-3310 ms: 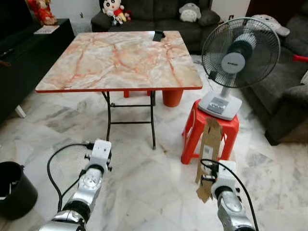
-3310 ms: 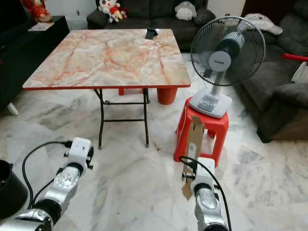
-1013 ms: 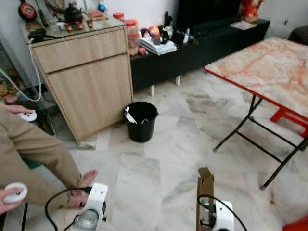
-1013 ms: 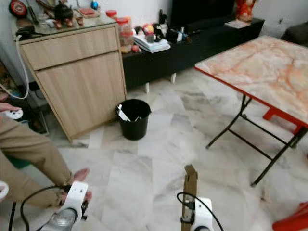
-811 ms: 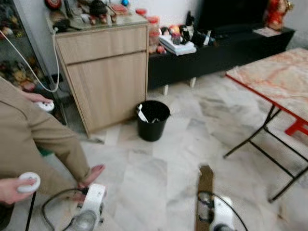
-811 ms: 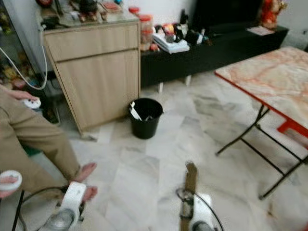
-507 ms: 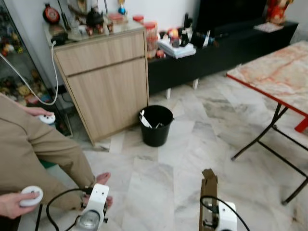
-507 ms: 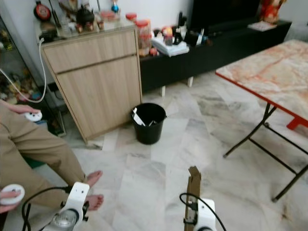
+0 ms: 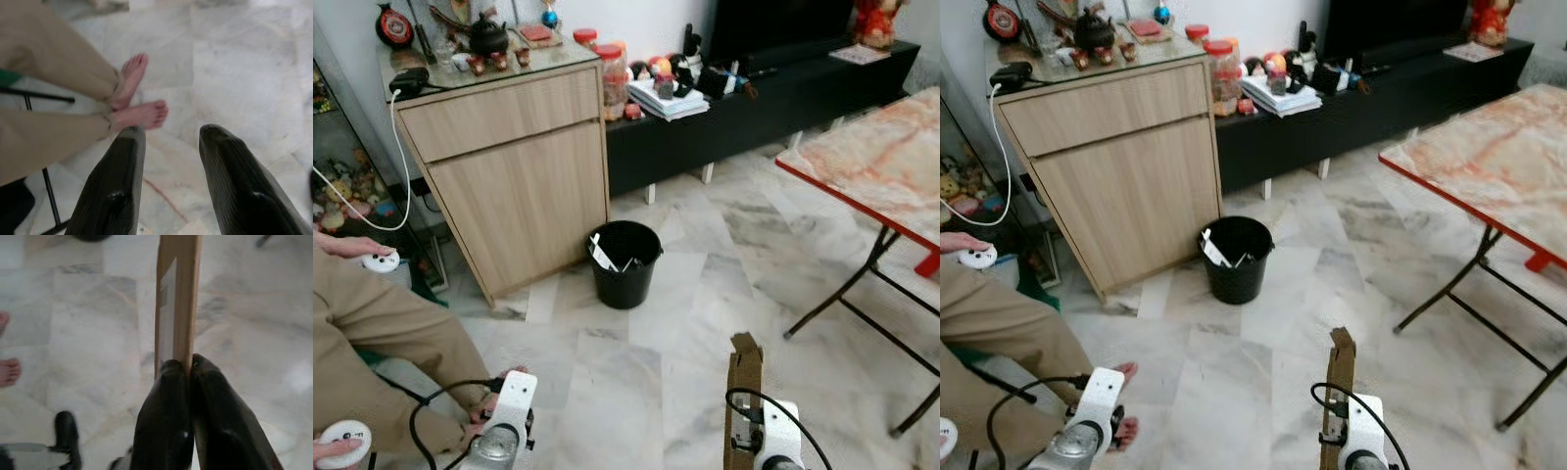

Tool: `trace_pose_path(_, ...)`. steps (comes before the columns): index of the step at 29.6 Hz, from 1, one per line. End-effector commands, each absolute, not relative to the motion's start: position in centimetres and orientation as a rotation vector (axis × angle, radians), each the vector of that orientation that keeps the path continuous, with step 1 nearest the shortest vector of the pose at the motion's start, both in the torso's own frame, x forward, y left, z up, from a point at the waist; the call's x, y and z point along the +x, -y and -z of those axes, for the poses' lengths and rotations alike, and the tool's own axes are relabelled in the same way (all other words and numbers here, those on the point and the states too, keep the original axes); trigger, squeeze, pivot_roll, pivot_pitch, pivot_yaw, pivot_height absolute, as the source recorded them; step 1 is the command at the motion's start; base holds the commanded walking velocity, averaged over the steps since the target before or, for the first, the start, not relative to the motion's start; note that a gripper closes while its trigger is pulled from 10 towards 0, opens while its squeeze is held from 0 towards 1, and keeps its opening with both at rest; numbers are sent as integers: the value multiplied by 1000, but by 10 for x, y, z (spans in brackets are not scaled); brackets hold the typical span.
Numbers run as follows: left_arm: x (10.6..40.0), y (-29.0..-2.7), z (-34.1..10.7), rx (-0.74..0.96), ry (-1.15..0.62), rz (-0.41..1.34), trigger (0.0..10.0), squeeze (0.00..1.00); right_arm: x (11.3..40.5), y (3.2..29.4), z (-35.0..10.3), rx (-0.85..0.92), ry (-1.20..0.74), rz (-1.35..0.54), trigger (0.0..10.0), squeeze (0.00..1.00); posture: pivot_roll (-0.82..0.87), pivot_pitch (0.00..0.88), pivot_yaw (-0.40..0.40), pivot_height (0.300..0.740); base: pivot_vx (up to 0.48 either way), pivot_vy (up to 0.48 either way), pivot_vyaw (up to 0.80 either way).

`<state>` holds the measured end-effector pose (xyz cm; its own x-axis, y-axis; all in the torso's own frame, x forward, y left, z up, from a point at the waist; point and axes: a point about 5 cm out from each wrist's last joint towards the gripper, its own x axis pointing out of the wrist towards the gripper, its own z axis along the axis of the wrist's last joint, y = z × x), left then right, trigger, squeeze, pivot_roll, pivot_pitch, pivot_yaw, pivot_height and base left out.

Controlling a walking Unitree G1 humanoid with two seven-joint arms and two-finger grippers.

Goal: Picking trash to rubbish bin

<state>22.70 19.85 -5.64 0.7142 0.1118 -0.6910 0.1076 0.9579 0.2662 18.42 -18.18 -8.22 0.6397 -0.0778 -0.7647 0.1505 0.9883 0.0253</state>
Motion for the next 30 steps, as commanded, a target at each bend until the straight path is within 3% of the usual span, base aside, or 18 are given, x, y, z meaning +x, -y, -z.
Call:
trace_pose_path(1, 227, -198, 57, 310, -790, 2, 10000, 0, 189, 181, 80, 86, -853, 126, 10000, 0, -82, 55, -16, 740, 356, 0, 0)
trace_pose_path(5, 227, -199, 57, 310, -789, 1, 10000, 0, 190, 180, 79, 72, -846, 99, 10000, 0, -79, 57, -17, 740, 356, 0, 0)
trace_pose_path(10, 227, -199, 57, 312, -788, 2, 10000, 0, 190, 179, 79, 71, -845, 101, 10000, 0, -78, 56, -16, 740, 356, 0, 730)
trace_pose_path(27, 227, -199, 56, 311, -787, 1, 10000, 0, 192, 178, 78, 104, -843, 113, 10000, 0, -76, 55, -18, 740, 356, 0, 0)
trace_pose_path(30, 227, -199, 56, 312, -787, 2, 10000, 0, 194, 176, 77, 115, -836, 104, 10000, 0, -76, 55, -18, 740, 352, 0, -800)
